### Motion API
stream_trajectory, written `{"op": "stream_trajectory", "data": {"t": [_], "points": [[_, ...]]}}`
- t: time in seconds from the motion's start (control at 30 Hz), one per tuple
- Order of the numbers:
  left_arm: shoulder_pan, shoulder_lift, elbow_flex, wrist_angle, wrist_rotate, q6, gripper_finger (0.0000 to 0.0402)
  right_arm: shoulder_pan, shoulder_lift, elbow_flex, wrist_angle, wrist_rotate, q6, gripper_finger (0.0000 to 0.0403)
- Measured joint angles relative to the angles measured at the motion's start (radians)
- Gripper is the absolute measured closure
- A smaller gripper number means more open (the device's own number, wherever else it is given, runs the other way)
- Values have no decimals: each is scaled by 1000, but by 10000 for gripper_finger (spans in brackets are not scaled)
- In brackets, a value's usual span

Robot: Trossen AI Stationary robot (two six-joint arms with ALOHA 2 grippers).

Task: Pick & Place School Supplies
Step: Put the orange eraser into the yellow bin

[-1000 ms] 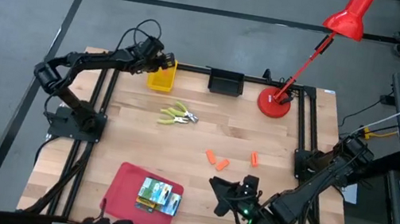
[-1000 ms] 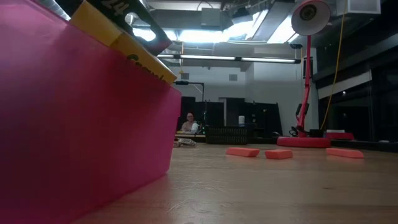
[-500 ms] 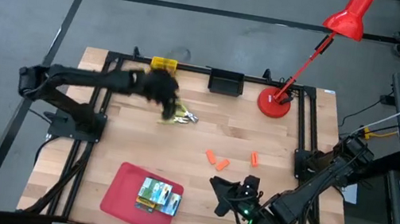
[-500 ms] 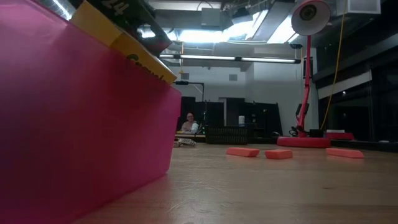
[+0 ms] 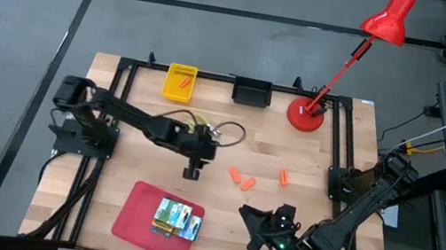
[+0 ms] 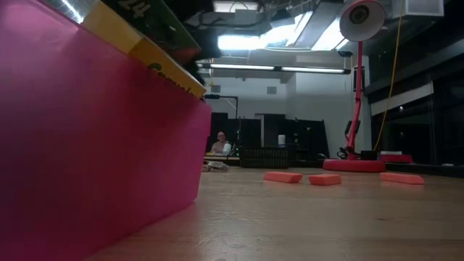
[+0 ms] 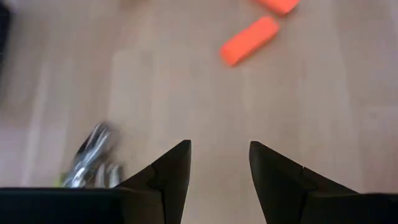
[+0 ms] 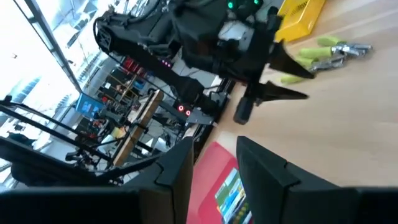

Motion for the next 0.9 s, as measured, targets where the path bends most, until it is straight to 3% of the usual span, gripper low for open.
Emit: {"op": "stream_trajectory", "data": {"t": [0.23,0.5,0.9], "points": [[-4,154,154,39,101,183,243,5,0,0,4,-28,25,275],[12,254,257,12,258,395,266,5,0,0,54,13,26,275],[60,337,283,64,338,489,297,33,0,0,128,35,-14,275]]}}
